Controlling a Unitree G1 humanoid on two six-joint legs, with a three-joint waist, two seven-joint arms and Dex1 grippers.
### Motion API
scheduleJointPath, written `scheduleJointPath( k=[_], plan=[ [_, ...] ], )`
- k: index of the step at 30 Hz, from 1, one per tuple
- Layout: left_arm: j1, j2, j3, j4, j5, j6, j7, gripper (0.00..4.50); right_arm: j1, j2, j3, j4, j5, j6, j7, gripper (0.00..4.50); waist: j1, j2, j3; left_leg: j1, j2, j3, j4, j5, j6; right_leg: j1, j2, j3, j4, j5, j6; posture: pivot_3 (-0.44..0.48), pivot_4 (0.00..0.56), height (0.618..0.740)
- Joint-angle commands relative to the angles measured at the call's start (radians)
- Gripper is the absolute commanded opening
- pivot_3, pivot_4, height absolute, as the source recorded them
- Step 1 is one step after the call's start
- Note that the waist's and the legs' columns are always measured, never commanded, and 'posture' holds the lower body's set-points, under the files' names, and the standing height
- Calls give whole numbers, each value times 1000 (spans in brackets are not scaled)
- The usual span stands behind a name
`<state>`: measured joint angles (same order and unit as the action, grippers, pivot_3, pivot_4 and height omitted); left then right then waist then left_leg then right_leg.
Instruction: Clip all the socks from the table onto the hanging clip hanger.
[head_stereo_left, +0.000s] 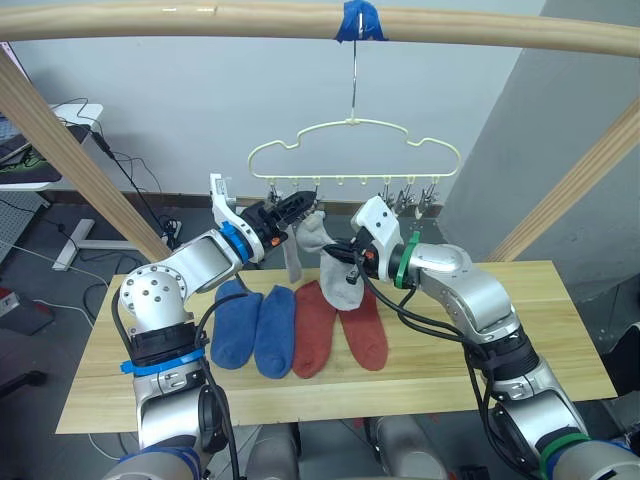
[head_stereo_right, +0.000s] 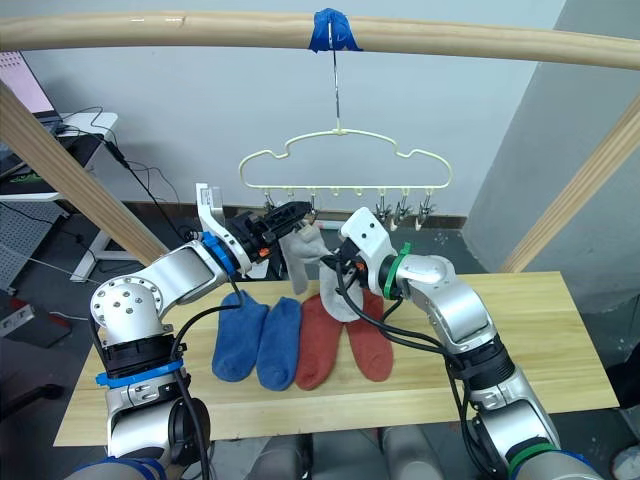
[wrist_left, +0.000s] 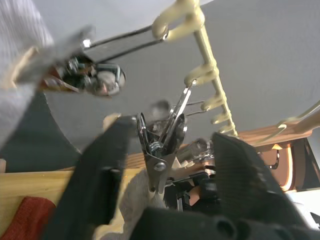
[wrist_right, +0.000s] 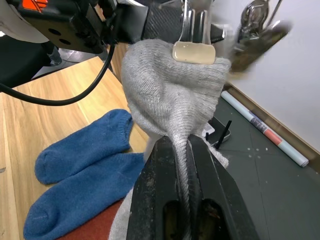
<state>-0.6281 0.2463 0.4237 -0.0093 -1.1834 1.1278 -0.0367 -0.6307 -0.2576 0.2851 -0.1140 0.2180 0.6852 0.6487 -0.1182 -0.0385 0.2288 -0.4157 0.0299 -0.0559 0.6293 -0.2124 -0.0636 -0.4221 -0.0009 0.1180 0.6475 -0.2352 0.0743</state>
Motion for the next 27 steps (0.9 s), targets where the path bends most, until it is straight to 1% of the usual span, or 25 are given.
scheduleJointPath(
  k=[1, 2, 3, 5, 6, 8, 10, 11, 13, 16, 19, 20, 23, 25, 27],
  plan=[
    [-7, 18, -4, -28, -9, -23, -30, 3916, -20, -2, -21, -39, 10, -13, 5, 0, 3, 0, 0, 0, 0, 0, 0, 0, 0, 0, 0, 0, 0, 0, 0, -64, 203, 740],
    [-6, 24, -5, -31, -6, -27, -37, 4267, -20, -1, -21, -38, 10, -14, 4, 0, 4, 0, 0, 0, 0, 0, 0, 0, 0, 0, 0, 0, 0, 0, 0, -61, 201, 740],
    [-6, 28, -6, -32, -5, -29, -42, 4466, -20, -1, -21, -37, 10, -15, 4, 0, 4, 0, 0, 0, 0, 0, 0, 0, 0, 0, 0, 0, 0, 0, 0, -61, 201, 740],
    [-4, 46, -8, -45, -1, -33, -54, 4466, -20, 6, -19, -31, 10, -22, 1, 0, 5, 0, 0, 0, 0, 0, 0, 0, 0, 0, 0, 0, 0, 0, 0, -59, 198, 740],
    [11, 83, -28, -85, 17, -32, -87, 4466, -20, 16, -19, -22, 9, -32, -3, 0, 5, 0, 0, 0, 0, 0, 0, 0, 0, 0, 0, 0, 0, 0, 0, -59, 198, 740],
    [82, 192, -97, -226, 96, -50, -168, 4500, -14, 37, -19, 12, 12, -52, -6, 562, -3, 0, 0, 0, 0, 0, 0, 0, 0, -1, 0, 0, 0, 0, 0, -57, 193, 740],
    [137, 262, -148, -315, 141, -74, -232, 4500, -7, 47, -23, 36, 6, -68, -10, 1104, -6, 0, 0, 0, 1, 0, -1, 0, 0, -2, 0, 0, 0, 0, 0, -52, 190, 740],
    [161, 278, -161, -344, 148, -83, -247, 4500, -1, 46, -24, 43, 0, -77, -10, 1518, -2, 0, 0, 0, 1, 0, -2, 0, 0, -2, 0, 0, 1, 0, 0, -50, 188, 740],
    [188, 290, -174, -373, 160, -100, -264, 4500, 6, 41, -24, 50, -4, -88, -8, 2181, 9, 0, 0, 0, 0, 0, -2, 0, 0, -2, 0, 0, 0, 0, -1, -49, 187, 740],
    [253, 317, -238, -447, 282, -206, -311, 4500, 47, 22, -46, 36, -2, -85, -21, 3262, 21, 0, 0, -2, 0, 0, -1, 0, 0, -1, -1, -1, -1, 0, -1, -44, 187, 740],
    [288, 303, -252, -467, 319, -256, -328, 4500, 81, -3, -57, 10, 10, -76, -9, 4264, 32, 0, 0, -2, 0, 1, -1, 0, 0, -1, -2, -1, -1, 0, -1, -44, 186, 740],
    [315, 300, -274, -482, 356, -294, -342, 4500, 113, -36, -73, -19, 19, -66, 2, 4468, 33, 0, 0, -1, 0, 1, 0, 0, 0, -1, -2, -1, -1, 0, -1, -46, 186, 740],
    [364, 290, -339, -505, 463, -403, -373, 4500, 198, -119, -133, -97, 47, -50, 26, 4468, 37, 0, 0, -2, 0, 1, -1, 0, 0, -1, -1, -1, -1, 0, -1, -47, 188, 740],
    [371, 267, -396, -486, 566, -516, -381, 4500, 263, -181, -194, -166, 86, -50, 57, 4468, 42, 0, 0, -2, 0, 1, 0, 0, 0, -1, -2, -1, -2, 0, -1, -58, 194, 740],
    [368, 227, -429, -457, 618, -588, -391, 4500, 293, -195, -253, -221, 154, -19, 65, 4468, 42, 0, 0, -2, -1, 1, 0, 0, 0, -1, -2, 0, -2, 0, 0, -71, 197, 740]
  ],
)
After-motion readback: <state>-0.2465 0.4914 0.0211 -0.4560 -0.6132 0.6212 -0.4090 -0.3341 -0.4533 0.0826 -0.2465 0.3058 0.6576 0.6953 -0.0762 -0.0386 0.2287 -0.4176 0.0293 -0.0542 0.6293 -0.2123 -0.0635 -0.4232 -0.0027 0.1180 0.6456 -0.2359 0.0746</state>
